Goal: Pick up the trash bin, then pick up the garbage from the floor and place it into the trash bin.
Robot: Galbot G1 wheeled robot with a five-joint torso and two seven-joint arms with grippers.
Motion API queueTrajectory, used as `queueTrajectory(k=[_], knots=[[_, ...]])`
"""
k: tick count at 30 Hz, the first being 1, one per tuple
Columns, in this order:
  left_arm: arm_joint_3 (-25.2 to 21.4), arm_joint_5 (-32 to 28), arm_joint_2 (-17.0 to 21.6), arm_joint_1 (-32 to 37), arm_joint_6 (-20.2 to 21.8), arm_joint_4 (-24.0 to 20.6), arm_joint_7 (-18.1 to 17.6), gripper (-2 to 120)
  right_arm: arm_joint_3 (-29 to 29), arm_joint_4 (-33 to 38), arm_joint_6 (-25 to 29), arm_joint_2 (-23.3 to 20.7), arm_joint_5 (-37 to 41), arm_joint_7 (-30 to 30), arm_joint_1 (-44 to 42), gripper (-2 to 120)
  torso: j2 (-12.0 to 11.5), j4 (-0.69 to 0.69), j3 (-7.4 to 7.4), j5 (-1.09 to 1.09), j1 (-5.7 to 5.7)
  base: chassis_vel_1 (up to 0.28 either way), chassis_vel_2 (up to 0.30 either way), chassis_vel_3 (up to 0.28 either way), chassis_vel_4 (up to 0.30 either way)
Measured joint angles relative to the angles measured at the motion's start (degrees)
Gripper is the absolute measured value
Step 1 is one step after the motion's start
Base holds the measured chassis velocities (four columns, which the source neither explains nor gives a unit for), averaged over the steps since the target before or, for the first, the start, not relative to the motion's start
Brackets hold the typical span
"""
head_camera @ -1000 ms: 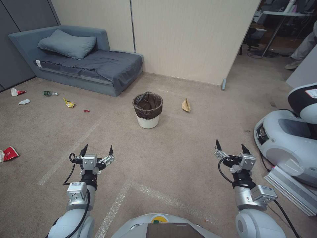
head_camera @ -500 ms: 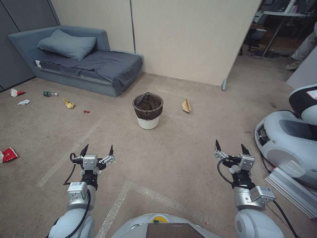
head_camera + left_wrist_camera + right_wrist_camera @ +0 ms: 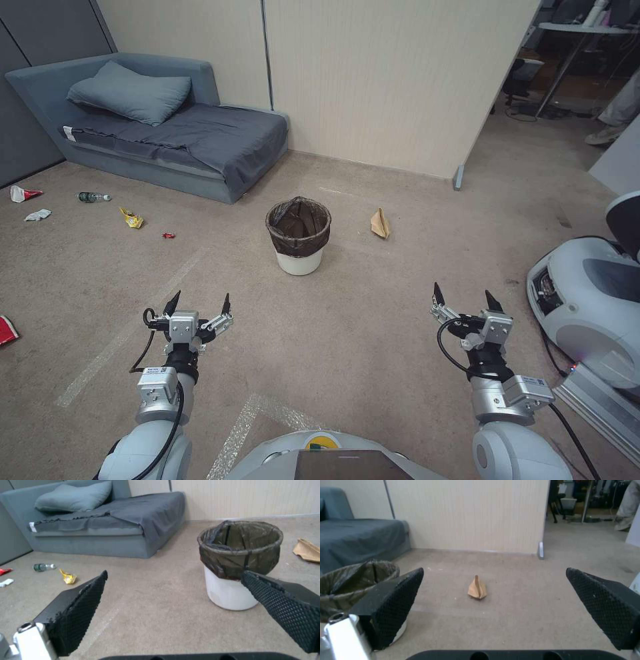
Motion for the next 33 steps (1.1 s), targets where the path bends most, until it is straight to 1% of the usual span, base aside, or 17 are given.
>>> queueTrajectory(k=[10, 33], knots=[[0.0, 0.0, 0.0, 0.0, -0.1, 0.0, 0.1, 100, 0.0, 0.0, 0.3, 0.0, -0.1, 0.0, 0.0, 100, 0.0, 0.00, 0.00, 0.00, 0.00, -0.090, 0.099, 0.094, -0.089], [0.1, -0.2, 0.0, 0.4, -0.2, -0.1, 0.1, 100, -0.2, 0.1, 1.0, 0.0, -0.2, 0.0, -0.5, 100, 0.0, 0.00, 0.00, 0.01, 0.00, -0.122, 0.120, 0.119, -0.117]])
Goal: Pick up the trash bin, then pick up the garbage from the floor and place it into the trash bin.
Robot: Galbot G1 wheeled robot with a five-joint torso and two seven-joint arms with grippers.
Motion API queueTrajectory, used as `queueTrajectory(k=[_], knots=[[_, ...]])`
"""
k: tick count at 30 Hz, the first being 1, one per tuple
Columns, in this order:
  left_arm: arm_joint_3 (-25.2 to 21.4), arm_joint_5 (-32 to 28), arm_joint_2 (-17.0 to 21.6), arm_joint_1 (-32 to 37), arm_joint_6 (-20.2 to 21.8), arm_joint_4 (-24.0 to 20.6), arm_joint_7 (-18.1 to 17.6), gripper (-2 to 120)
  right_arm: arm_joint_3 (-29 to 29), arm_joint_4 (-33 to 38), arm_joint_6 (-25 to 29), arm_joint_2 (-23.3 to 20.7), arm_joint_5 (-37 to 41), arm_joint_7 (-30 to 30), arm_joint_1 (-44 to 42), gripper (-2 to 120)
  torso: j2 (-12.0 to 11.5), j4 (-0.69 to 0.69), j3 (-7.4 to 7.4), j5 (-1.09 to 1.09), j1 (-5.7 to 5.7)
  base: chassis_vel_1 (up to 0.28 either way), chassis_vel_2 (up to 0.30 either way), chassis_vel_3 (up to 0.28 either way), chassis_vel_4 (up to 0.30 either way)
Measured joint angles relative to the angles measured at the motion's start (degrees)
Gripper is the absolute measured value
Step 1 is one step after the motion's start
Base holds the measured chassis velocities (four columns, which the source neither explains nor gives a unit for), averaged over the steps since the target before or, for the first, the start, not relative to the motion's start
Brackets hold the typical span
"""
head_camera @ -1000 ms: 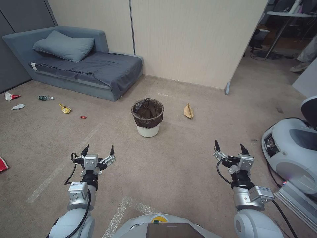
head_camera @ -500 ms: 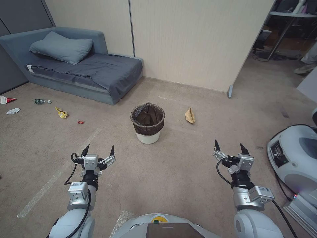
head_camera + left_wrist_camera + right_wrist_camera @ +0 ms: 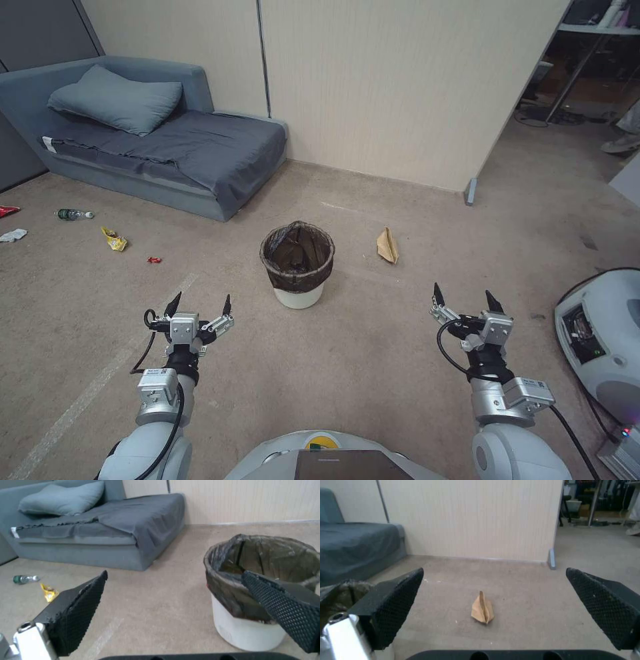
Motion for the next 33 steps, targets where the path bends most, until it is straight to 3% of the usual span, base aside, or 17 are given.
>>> queueTrajectory(k=[33], knots=[[0.1, -0.1, 0.0, -0.3, -0.1, 0.4, 0.1, 100, 0.1, 0.0, 0.1, 0.0, -0.4, 0.0, 0.1, 100, 0.0, 0.00, 0.00, 0.00, 0.00, -0.126, 0.127, 0.128, -0.128]])
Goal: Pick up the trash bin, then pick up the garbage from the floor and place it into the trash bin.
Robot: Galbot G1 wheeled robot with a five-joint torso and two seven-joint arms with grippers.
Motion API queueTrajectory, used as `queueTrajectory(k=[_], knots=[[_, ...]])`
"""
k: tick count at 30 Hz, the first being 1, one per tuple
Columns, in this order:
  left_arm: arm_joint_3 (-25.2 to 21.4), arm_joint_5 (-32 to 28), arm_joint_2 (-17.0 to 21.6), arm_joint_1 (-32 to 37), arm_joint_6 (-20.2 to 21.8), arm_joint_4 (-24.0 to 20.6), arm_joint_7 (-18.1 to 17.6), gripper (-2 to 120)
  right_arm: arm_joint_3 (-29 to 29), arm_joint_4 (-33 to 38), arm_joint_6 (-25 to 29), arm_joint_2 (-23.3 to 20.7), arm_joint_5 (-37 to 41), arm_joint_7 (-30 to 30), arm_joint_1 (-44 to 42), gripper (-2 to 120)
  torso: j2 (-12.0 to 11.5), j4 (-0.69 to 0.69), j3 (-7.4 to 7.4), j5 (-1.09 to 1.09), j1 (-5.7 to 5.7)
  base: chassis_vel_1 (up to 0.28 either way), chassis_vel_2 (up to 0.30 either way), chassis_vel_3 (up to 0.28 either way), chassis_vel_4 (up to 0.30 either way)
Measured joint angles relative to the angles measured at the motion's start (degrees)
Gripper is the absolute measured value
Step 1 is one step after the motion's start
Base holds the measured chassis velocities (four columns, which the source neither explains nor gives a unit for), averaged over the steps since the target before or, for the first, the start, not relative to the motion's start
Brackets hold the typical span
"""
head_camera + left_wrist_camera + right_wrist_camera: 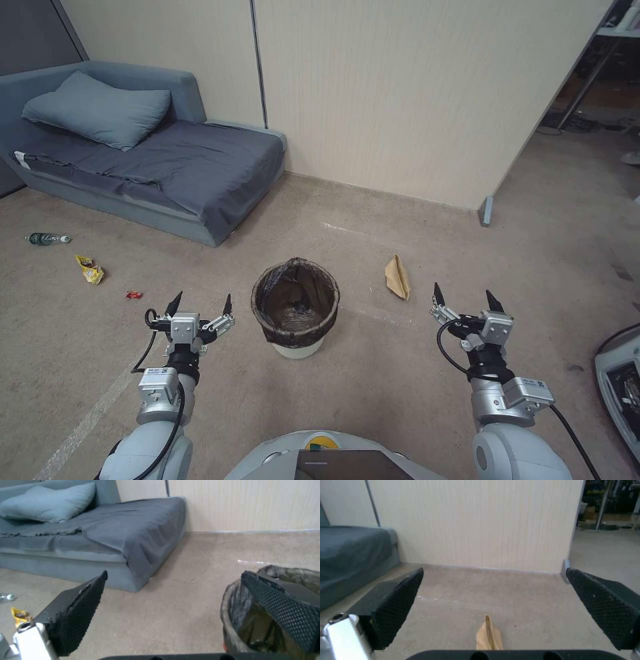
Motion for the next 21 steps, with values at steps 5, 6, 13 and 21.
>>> queueTrajectory(k=[5, 6, 13, 21], knots=[[0.0, 0.0, 0.0, 0.0, 0.0, 0.1, 0.0, 100, 0.0, 0.0, 0.1, 0.0, -0.1, 0.0, 0.0, 100, 0.0, 0.00, 0.00, 0.00, 0.00, -0.127, 0.120, 0.129, -0.128], [0.0, 0.0, 0.0, -0.1, 0.0, 0.1, 0.0, 100, 0.0, 0.0, 0.1, 0.0, -0.1, 0.0, 0.0, 100, 0.0, 0.00, 0.00, 0.00, -0.01, -0.119, 0.132, 0.112, -0.119], [1.2, -0.3, 0.5, -0.8, 0.4, 0.6, 0.4, 100, -0.2, -0.2, 1.0, 0.0, 0.2, 0.4, 0.1, 100, 0.0, 0.00, 0.00, 0.00, 0.00, -0.110, 0.116, 0.101, -0.121], [3.5, -4.6, 1.8, -4.6, 7.7, 1.5, 1.2, 100, -0.2, -0.5, 1.2, 0.0, 0.4, 0.6, 0.1, 100, 0.0, 0.00, -0.01, 0.00, 0.00, -0.029, 0.028, 0.029, -0.021]])
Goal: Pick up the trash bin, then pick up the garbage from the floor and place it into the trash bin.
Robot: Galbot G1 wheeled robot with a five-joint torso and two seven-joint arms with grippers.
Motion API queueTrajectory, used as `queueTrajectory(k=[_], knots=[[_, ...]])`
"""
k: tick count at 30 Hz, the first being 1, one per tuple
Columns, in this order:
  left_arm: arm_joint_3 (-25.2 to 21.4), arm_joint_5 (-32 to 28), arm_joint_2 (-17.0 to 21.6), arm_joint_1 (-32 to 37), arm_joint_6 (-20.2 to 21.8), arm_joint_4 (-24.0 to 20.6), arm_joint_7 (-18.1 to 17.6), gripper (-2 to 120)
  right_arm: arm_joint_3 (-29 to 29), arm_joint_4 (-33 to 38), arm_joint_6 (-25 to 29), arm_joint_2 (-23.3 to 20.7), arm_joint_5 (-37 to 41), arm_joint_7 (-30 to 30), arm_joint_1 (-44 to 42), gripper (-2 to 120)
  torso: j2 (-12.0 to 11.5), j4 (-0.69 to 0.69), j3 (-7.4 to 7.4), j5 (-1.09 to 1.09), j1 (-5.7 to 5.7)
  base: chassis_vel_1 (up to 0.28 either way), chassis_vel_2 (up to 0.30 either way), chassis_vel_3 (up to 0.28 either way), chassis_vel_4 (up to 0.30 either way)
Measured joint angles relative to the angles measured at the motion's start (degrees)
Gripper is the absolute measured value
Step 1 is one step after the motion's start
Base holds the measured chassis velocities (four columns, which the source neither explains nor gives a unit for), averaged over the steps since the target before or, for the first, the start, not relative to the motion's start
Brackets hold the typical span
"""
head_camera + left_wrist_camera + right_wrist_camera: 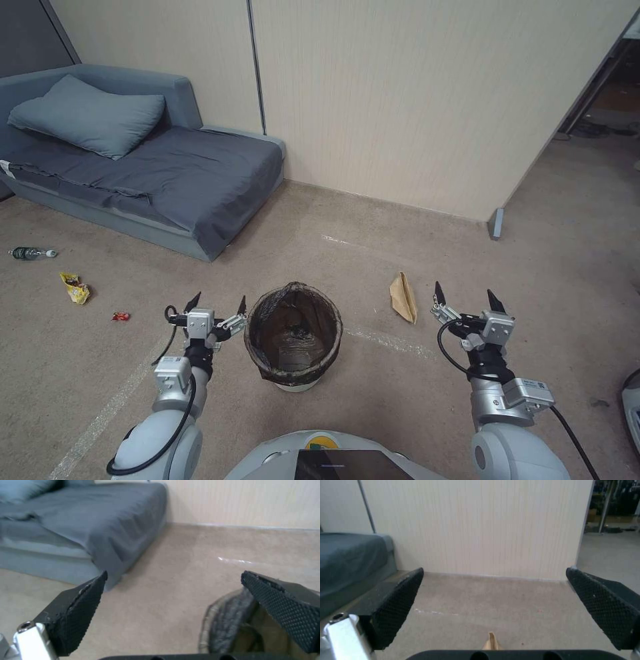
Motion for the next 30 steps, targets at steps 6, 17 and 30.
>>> queueTrajectory(k=[6, 17, 30], knots=[[2.4, -1.9, 2.4, -4.1, 5.9, 0.1, -0.4, 100, 0.0, -0.2, 0.0, 0.0, 0.3, 1.2, -0.1, 100, 0.0, -0.01, 0.00, 0.00, 0.00, 0.000, 0.000, 0.000, 0.000], [9.4, -5.2, 6.4, -10.7, 18.5, 3.4, -5.1, 100, -0.3, -0.5, -0.8, 0.0, 1.2, 2.4, 0.1, 100, 0.0, 0.00, 0.00, 0.00, 0.00, 0.000, 0.000, 0.000, 0.000], [13.4, -6.2, 7.1, -14.0, 25.6, 8.4, -11.7, 100, -0.4, -0.4, -0.7, 0.0, 0.9, 3.0, -0.2, 100, 0.0, 0.00, 0.00, 0.00, 0.00, 0.000, 0.000, 0.000, 0.000]])
